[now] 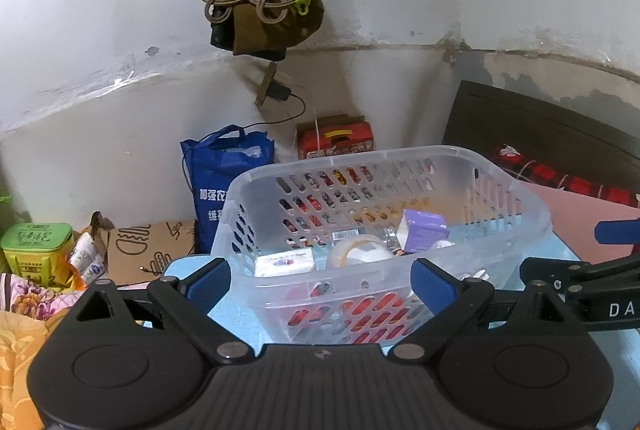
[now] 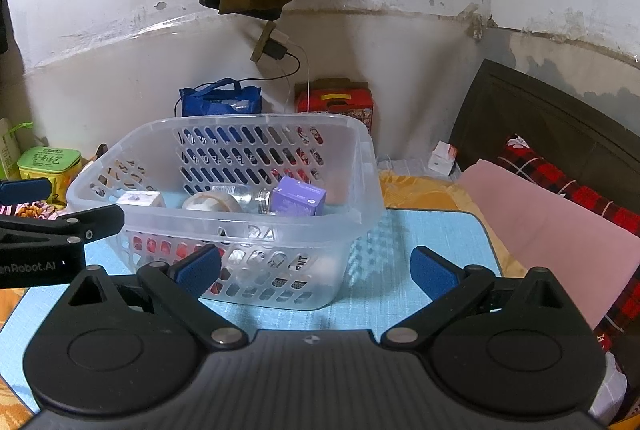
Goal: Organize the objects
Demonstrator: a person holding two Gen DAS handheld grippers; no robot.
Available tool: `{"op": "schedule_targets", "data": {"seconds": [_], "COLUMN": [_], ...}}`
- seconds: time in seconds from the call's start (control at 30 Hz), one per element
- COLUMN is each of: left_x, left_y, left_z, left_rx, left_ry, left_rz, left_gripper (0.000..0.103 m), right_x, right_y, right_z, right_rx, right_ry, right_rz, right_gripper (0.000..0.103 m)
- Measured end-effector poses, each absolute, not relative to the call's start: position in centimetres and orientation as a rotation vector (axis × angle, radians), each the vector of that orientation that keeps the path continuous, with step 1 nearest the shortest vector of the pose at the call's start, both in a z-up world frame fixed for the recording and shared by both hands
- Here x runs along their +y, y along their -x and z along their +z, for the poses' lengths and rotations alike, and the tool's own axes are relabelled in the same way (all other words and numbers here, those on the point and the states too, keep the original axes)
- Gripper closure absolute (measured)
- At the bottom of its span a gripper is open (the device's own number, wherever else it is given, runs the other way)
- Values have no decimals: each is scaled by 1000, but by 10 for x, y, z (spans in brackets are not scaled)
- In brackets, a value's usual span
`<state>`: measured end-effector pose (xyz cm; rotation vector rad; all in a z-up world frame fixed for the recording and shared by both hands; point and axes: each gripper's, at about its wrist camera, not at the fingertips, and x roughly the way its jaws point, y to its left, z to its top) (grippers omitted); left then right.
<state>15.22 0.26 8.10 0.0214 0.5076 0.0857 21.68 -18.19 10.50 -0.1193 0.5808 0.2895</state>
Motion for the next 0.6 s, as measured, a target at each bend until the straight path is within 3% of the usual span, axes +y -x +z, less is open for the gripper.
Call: {"op": "schedule_targets", "data": {"seconds": [0.6], "left_x": [0], "left_y": [-149], "left_z": [79], "left_rx": [472], "left_ry": [-39], "left_rz": [11], "left_gripper": [5], "right_x": [-182], "right_y": [-217], "right_z": [105], "right_rx": [582], "right_ry": [118], "right_rz": [290], "right_gripper": [0]}}
